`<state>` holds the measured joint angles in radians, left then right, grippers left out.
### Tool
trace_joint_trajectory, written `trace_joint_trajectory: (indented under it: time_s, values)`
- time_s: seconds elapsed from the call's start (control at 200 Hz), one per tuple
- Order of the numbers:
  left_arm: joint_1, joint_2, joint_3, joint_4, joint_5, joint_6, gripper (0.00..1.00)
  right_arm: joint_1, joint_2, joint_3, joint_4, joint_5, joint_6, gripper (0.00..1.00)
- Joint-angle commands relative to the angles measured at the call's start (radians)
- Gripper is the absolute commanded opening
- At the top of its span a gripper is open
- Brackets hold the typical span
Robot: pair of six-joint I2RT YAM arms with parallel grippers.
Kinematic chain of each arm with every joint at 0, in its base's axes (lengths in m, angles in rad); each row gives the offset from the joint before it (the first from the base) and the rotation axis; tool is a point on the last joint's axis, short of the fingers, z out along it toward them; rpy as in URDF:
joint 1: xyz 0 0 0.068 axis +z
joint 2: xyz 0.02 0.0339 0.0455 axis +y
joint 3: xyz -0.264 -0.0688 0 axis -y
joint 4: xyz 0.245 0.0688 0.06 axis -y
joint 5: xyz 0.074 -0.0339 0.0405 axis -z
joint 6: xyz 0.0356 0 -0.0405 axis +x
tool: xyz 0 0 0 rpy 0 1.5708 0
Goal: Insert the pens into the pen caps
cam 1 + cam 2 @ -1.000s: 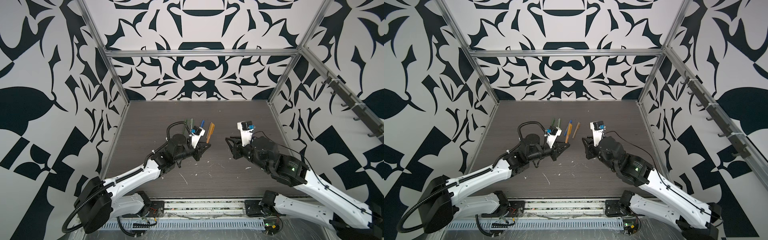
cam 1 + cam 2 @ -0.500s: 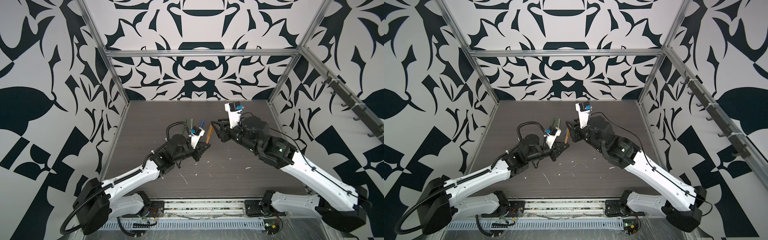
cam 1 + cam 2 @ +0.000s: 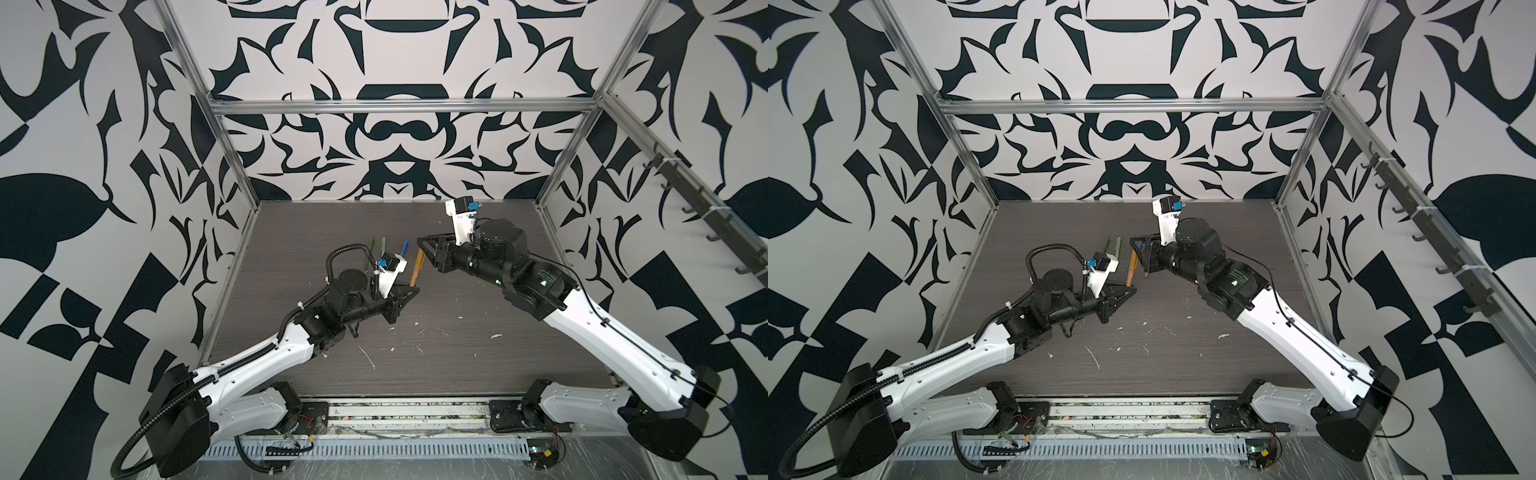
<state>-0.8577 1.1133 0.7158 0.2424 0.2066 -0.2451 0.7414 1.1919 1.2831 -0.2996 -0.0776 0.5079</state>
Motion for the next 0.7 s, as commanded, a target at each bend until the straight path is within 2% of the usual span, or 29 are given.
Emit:
trace_joint_trajectory:
  time_s: [0.0,0.165,0.4,0.59,0.695]
  values:
    - [-0.003,-0.008,0.029,-0.007,0.02,0.01,0.03,0.003,-0.024,-0.012,0.061,-0.046,0.03,0.32]
    - [-0.003,-0.01,0.028,-0.004,0.021,0.007,0.03,0.003,-0.013,-0.022,0.051,-0.056,0.037,0.23]
    - [-0.003,-0.017,0.024,0.024,0.021,-0.03,0.03,0.003,-0.011,-0.05,0.05,-0.082,0.047,0.03]
    - [-0.003,0.007,-0.009,0.193,-0.039,-0.134,0.0,0.002,-0.031,-0.121,0.05,-0.098,0.047,0.0]
    - [-0.002,0.028,0.008,0.243,-0.068,-0.151,0.0,0.006,-0.056,-0.181,0.06,-0.098,0.046,0.0]
